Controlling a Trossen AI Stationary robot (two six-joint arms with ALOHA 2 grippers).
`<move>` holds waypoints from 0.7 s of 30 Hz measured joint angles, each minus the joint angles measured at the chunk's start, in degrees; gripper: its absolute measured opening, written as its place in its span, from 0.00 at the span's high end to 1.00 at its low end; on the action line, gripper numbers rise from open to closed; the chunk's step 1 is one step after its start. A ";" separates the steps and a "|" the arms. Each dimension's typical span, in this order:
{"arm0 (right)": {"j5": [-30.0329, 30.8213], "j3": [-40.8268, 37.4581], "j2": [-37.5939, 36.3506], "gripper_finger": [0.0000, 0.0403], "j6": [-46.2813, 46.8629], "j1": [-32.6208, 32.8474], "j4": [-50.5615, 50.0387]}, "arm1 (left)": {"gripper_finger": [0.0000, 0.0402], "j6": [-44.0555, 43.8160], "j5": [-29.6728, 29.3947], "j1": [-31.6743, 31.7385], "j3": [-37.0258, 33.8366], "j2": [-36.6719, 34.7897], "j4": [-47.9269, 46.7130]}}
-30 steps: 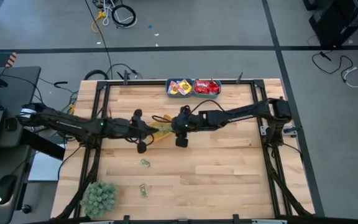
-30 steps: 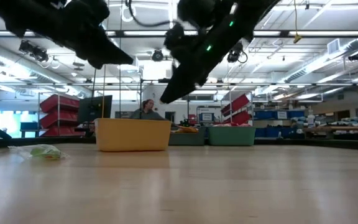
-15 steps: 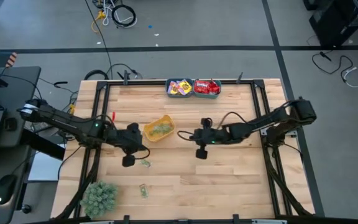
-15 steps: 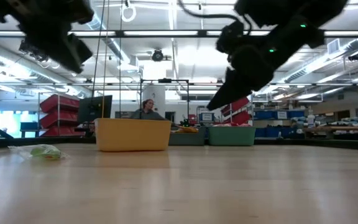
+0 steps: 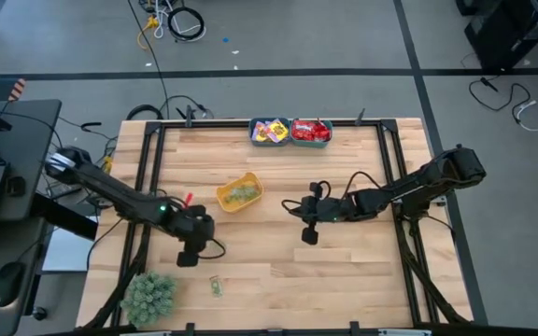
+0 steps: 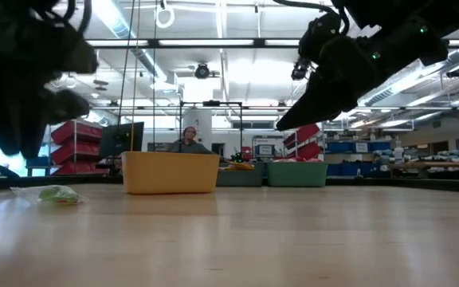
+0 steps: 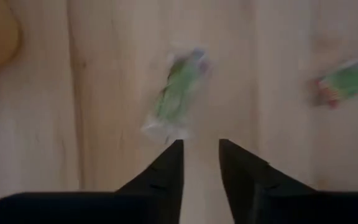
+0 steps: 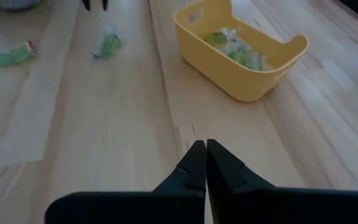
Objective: Sort candy
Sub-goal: Put the green gummy into the yellow bin
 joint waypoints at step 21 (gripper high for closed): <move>0.08 0.00 0.02 1.00 -0.12 0.39 0.17 | 0.69 -1.63 -4.93 -0.03 0.33 14.37 4.91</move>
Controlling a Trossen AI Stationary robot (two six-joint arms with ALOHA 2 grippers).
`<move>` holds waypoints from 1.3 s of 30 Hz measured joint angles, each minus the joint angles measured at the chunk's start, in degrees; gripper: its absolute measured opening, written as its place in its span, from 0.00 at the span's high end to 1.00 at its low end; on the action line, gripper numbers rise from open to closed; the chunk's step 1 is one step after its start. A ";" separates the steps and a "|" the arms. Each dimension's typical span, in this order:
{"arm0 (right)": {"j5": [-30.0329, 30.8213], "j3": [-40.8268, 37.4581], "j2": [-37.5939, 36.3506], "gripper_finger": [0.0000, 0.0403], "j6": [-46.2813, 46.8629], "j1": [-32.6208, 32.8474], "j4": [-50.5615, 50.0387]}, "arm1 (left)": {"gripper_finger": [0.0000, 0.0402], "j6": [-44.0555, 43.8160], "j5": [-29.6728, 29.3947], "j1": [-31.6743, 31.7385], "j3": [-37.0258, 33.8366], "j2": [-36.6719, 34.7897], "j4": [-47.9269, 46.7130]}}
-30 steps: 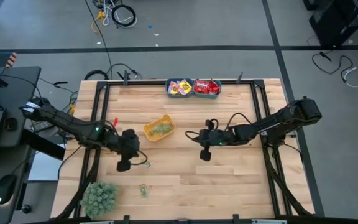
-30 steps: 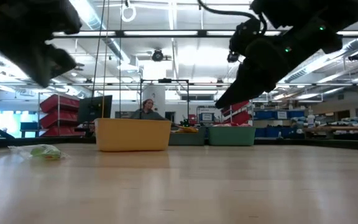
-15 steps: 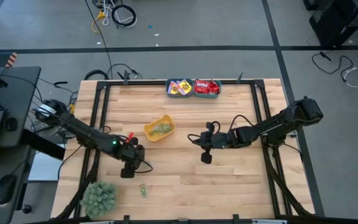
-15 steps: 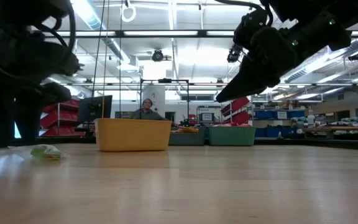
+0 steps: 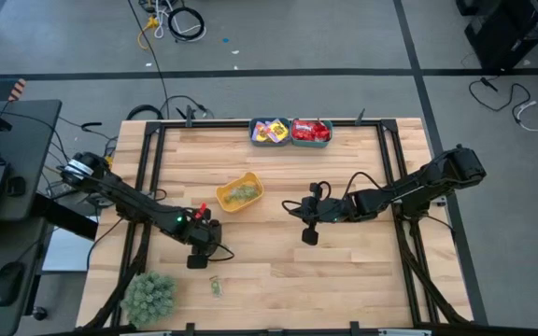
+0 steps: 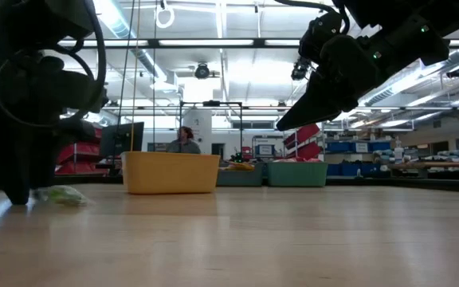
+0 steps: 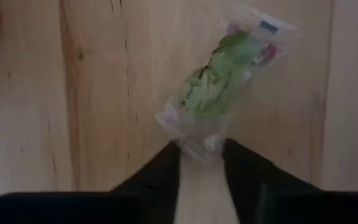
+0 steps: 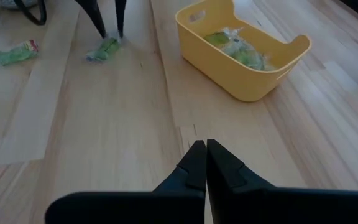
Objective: Sort candy
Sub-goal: Put the green gummy into the yellow bin
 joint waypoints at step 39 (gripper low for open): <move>0.02 0.00 0.07 1.00 -0.03 0.20 -0.58 | 1.00 23.20 -8.31 29.29 10.60 -5.18 -5.68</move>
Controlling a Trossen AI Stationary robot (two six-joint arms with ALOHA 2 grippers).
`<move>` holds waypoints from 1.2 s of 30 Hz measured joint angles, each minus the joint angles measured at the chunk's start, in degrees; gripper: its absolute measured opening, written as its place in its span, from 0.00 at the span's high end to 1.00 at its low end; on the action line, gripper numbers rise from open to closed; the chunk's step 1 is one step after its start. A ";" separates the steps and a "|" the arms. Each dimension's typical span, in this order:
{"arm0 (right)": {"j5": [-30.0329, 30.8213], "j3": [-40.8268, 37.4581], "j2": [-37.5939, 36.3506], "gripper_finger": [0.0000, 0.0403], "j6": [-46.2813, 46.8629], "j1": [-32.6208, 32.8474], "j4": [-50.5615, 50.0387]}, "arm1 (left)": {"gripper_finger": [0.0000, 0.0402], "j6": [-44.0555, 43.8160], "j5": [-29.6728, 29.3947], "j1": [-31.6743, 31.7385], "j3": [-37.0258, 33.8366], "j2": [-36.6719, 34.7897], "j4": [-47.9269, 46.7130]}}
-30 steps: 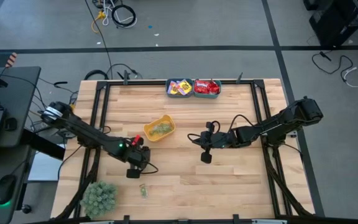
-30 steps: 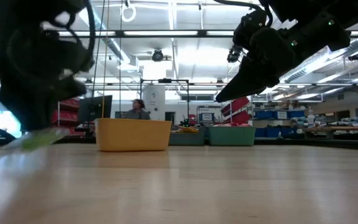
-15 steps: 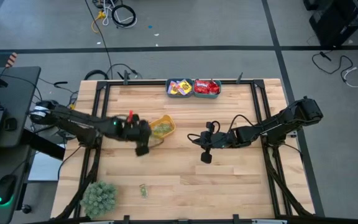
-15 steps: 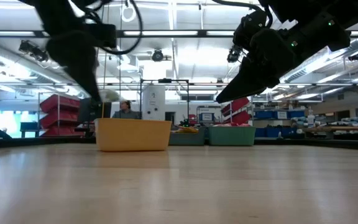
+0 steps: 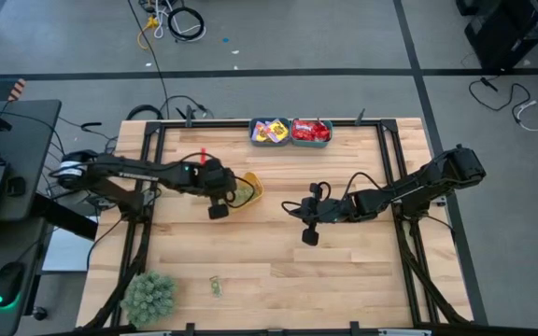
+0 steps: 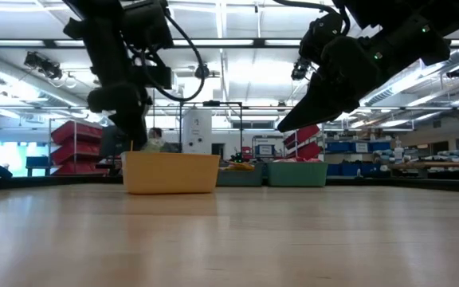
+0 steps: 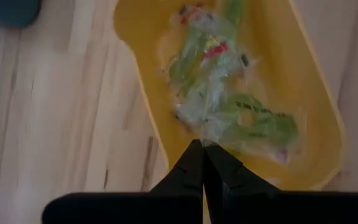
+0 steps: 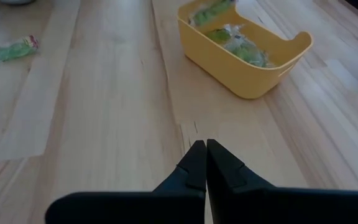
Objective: Sort candy
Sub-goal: Put the green gummy into the yellow bin
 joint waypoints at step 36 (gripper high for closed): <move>0.00 0.02 0.00 1.00 -0.26 0.11 -0.22 | 0.97 -19.09 18.23 -29.00 -0.60 -1.09 -2.13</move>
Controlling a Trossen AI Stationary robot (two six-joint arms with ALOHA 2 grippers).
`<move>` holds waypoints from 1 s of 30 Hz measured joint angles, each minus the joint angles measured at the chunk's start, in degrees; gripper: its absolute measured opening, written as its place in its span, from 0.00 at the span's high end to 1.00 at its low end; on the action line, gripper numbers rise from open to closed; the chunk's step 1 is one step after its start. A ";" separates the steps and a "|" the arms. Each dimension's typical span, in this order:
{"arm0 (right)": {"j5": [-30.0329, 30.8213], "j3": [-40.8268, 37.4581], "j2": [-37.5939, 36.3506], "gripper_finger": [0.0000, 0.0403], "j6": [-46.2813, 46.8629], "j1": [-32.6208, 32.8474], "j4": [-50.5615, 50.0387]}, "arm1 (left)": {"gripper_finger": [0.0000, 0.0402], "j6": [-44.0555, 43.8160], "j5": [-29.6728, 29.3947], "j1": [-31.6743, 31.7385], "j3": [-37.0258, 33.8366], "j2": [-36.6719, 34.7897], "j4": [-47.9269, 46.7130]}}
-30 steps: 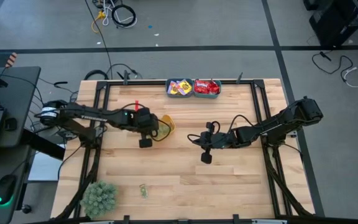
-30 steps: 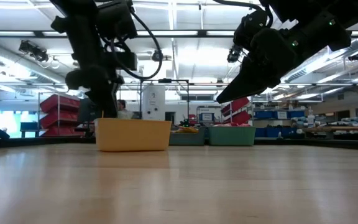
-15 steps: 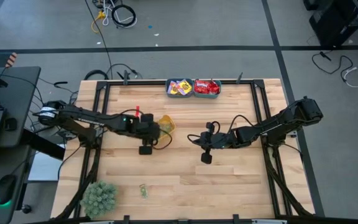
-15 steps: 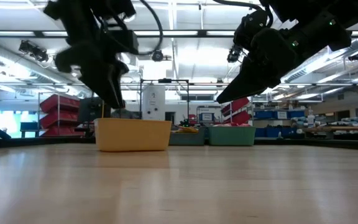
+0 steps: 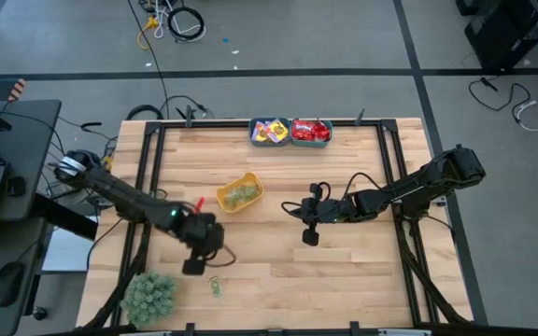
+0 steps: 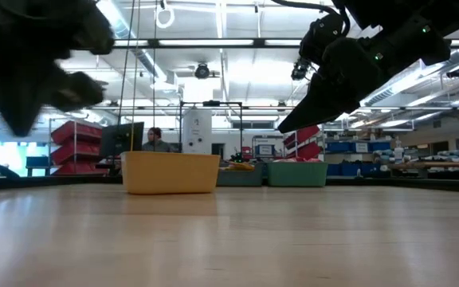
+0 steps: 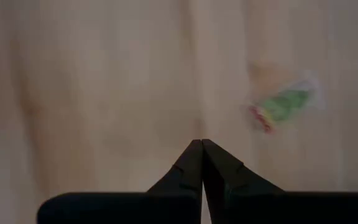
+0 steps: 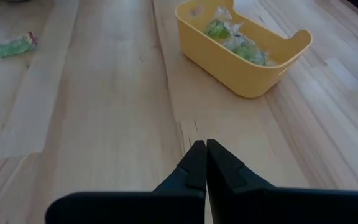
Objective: Sort candy
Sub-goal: Put the green gummy into the yellow bin
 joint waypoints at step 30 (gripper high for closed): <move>-0.04 -0.02 0.00 1.00 -1.66 0.00 0.04 | 0.62 -1.25 -1.30 -13.01 -3.49 10.83 14.50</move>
